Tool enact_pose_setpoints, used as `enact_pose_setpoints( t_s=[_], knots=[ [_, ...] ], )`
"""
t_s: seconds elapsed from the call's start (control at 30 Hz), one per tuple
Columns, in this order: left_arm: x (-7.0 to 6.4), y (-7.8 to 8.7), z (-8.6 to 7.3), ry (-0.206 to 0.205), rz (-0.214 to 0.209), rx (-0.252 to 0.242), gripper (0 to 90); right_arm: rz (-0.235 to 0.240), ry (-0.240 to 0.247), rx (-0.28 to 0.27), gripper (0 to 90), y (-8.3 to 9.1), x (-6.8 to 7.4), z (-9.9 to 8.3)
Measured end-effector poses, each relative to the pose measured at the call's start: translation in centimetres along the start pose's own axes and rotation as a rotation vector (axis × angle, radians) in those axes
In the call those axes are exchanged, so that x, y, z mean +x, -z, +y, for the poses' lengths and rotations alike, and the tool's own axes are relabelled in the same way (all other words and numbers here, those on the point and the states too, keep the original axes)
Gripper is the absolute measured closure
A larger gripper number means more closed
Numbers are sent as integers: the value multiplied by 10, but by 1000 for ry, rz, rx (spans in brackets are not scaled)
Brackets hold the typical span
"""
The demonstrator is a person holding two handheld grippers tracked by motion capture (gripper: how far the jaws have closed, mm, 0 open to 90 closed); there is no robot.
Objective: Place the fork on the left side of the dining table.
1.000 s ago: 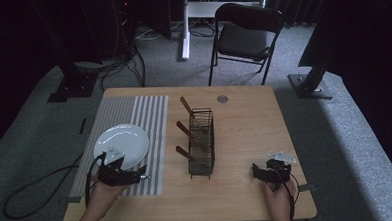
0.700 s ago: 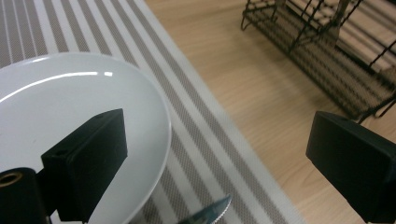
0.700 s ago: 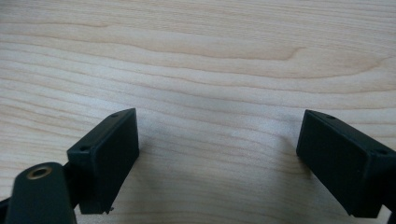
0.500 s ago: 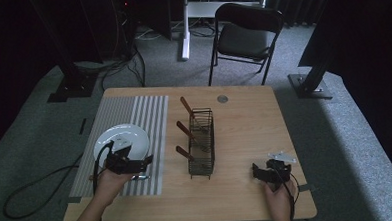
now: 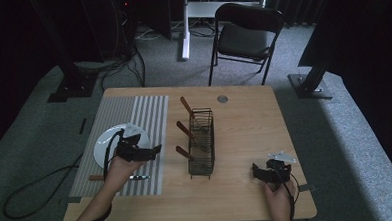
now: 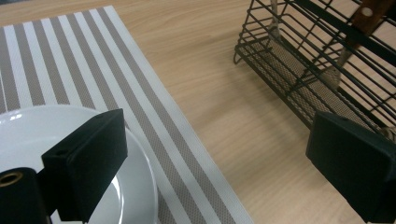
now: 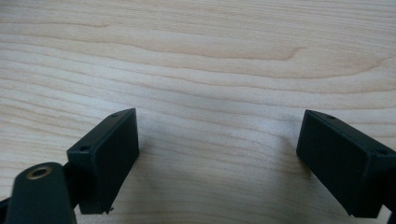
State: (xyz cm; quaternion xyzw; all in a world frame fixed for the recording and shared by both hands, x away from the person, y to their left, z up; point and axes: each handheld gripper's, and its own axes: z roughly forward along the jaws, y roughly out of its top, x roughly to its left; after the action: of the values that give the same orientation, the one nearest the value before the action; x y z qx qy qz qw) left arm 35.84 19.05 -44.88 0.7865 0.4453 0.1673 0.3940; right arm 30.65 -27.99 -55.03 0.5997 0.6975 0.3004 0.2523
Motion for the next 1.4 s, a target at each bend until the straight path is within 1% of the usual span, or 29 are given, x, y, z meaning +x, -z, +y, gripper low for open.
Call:
enact_pose_setpoints(
  t_s=[0.03, 0.13, 0.2, 0.27, 0.3, 0.33, 0.37, 0.4, 0.47, 0.53, 0.57, 0.6, 0.67, 0.7, 0.8, 0.83, 0.87, 0.9, 0.93, 0.97, 1.0, 1.03, 1.1, 1.13, 1.2, 1.3, 1.33, 1.37, 1.4],
  knots=[
    [0, -3, 5, -5, 2, 2, 63, 0, 0, 0, 126, 0, 0, 0],
    [1, -5, 10, -5, 4, -1, 63, 0, 0, 0, 126, 0, 0, 0],
    [1, -7, 16, -1, -9, -5, 63, 0, -1, 0, 126, 0, 0, 0],
    [0, -9, 22, -5, -10, -7, 64, 0, -1, 0, 126, 0, 0, 0],
    [0, -12, 28, -10, 3, -9, 64, 0, 1, -1, 126, 0, 0, 0],
    [0, -12, 28, -10, 3, -9, 64, 0, 1, -1, 126, 0, 0, 0],
    [2, -14, 35, 6, -10, -12, 64, 0, 0, 0, 126, 0, 0, 0],
    [2, -14, 35, 6, -10, -12, 64, 0, 0, 0, 126, 0, 0, 0],
    [2, -16, 45, 2, -7, -14, 64, 0, 0, 0, 126, 0, 0, 0],
    [2, -17, 48, -2, -9, -11, 64, 0, 0, 0, 126, 0, 0, 0],
    [4, -19, 54, 3, -16, -15, 64, 0, 0, 0, 126, 0, 0, 0],
    [4, -19, 54, 3, -16, -15, 64, 0, 0, 0, 126, 0, 0, 0],
    [5, -22, 61, 15, -35, -24, 64, 0, 0, 0, 126, 0, 0, 0],
    [5, -22, 61, 15, -35, -24, 64, 0, 0, 0, 126, 0, 0, 0],
    [5, -25, 73, 22, -43, -32, 64, 0, 0, 0, 126, 0, 0, 0],
    [5, -25, 73, 22, -43, -32, 64, 0, 0, 0, 126, 0, 0, 0],
    [5, -27, 79, 34, -46, -40, 64, 0, -1, 0, 126, 0, 0, 0],
    [5, -27, 79, 34, -46, -40, 64, 0, -1, 0, 126, 0, 0, 0],
    [5, -29, 85, 33, -53, -40, 64, 0, 0, 0, 126, 0, 0, 0],
    [5, -29, 85, 33, -53, -40, 64, 0, 0, 0, 126, 0, 0, 0],
    [4, -31, 92, 18, -59, -34, 64, 0, 0, 0, 126, 0, 0, 0],
    [4, -31, 92, 18, -59, -34, 64, 0, 0, 0, 126, 0, 0, 0],
    [3, -34, 98, 24, -74, -29, 64, 0, 0, 0, 126, 0, 0, 0],
    [3, -35, 101, 18, -66, -30, 64, -1, 0, 0, 127, 0, 0, 0],
    [1, -38, 107, 22, -77, -26, 64, -1, 0, 0, 126, 0, 0, 0],
    [-3, -44, 112, 19, -80, -16, 64, -1, 0, 0, 126, 0, 0, 0],
    [-4, -48, 114, 27, -88, -15, 67, -1, 0, 0, 127, 0, 0, 0],
    [-4, -49, 115, 32, -104, -21, 120, 0, 0, 0, 127, 0, 0, 0],
    [-4, -49, 115, 32, -104, -21, 150, 0, 0, 0, 127, 0, 0, 0]
  ],
)
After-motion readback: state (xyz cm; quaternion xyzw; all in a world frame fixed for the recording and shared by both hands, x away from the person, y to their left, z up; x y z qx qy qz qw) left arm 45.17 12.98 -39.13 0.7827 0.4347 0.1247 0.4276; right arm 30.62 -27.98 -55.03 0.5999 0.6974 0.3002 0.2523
